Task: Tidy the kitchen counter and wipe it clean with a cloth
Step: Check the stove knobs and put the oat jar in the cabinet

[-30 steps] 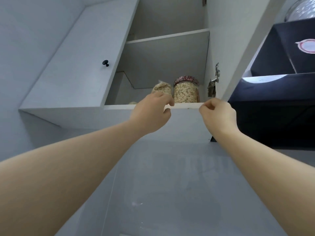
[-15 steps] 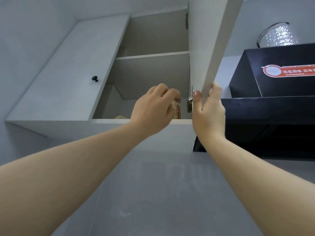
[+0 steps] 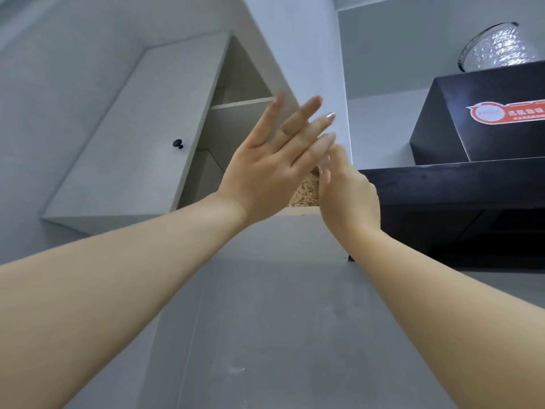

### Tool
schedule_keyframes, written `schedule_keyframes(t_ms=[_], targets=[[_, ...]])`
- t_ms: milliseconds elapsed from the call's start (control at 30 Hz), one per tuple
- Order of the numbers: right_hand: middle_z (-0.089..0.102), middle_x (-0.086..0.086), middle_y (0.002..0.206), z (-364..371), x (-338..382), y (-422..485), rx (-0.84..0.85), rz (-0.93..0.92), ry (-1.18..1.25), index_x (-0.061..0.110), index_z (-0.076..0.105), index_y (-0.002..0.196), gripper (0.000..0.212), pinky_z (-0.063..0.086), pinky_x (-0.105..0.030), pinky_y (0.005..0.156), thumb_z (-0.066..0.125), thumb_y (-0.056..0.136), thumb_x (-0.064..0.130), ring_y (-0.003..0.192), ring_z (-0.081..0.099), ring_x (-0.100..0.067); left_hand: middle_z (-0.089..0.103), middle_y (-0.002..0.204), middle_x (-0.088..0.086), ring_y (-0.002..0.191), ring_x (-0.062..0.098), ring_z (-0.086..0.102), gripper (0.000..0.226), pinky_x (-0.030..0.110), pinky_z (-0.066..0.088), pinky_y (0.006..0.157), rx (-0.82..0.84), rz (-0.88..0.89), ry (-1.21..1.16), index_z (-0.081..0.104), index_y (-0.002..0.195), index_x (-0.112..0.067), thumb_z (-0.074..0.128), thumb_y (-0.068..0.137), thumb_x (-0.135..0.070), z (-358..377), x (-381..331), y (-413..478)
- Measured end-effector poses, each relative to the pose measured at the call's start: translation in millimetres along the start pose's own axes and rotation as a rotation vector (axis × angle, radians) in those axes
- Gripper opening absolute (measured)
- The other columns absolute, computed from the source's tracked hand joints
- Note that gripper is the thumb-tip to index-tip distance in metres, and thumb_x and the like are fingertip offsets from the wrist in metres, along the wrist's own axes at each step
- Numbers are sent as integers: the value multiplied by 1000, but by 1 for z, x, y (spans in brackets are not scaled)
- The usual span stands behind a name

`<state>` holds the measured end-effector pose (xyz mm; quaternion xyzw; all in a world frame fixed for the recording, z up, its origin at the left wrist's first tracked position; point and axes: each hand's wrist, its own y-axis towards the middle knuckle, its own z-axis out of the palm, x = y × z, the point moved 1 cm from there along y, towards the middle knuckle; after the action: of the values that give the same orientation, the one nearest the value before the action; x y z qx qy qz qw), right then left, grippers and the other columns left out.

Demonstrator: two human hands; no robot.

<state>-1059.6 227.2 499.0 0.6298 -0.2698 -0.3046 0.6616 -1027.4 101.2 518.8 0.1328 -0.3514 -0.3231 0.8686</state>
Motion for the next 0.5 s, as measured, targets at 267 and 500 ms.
schedule_keyframes(t_ms=[267,500], targets=[[45,-2,141,30,4,-5,34,-120,-29,22,29,145,54,40,-37,85,35,95,3,111,50,-32,66,117,6,120,32,54,29,55,23,107,181,-102,140,60,114,-9,42,91,-7,8,11,-46],[4,0,159,61,6,-13,225,-80,-209,31,1,150,68,22,-41,111,32,95,7,142,14,-28,49,142,2,136,27,39,55,57,11,113,554,-314,111,45,138,-11,32,85,-7,0,3,-79]])
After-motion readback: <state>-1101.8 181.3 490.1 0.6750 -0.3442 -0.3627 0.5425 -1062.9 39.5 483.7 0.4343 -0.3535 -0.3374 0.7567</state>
